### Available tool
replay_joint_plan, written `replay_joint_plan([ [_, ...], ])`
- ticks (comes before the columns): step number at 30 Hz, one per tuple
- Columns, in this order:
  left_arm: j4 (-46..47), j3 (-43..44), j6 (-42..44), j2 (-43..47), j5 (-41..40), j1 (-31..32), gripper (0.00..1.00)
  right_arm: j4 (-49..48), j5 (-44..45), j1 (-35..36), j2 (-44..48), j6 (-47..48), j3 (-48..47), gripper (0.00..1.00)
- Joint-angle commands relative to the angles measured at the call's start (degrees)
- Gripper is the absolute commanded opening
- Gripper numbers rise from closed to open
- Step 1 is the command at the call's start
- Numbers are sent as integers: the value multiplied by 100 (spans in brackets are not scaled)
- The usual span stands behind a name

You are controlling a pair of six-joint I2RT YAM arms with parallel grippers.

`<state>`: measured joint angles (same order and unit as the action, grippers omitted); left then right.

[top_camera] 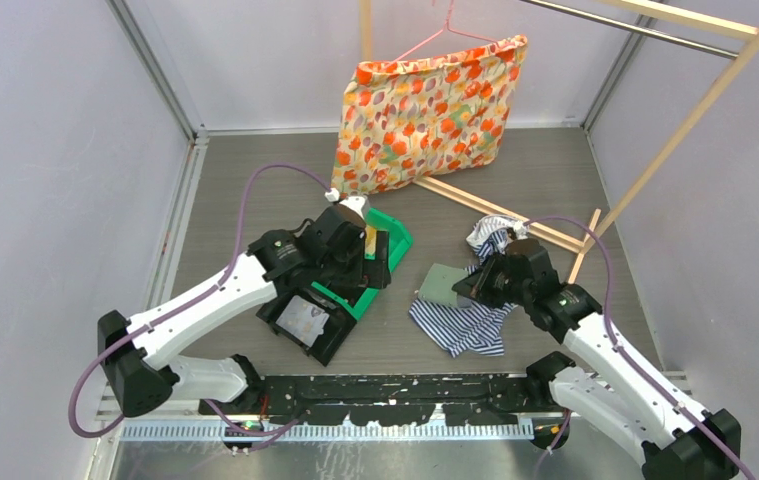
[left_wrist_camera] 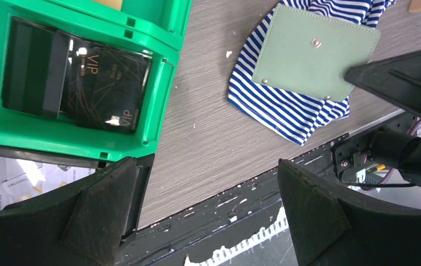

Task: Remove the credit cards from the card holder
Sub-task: Open the card holder at the center of the board.

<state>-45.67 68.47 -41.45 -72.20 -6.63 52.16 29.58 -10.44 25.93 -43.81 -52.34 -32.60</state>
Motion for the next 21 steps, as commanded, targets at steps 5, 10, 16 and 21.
replay_joint_plan([
  [5, -189, 163, 29, 515, -306, -203, 100, -789, 1187, 1382, -242, -407, 158, 1],
  [10, -187, -5, -107, 570, -157, -215, 100, -1463, 1712, 2652, -1120, -266, 57, 1],
  [16, -71, -223, -252, 602, 7, -215, 100, -1805, 1344, 3448, -2802, 357, -603, 43],
  [21, -87, -269, -284, 647, 182, -212, 100, -1947, 737, 3458, -3084, 537, -798, 57],
])
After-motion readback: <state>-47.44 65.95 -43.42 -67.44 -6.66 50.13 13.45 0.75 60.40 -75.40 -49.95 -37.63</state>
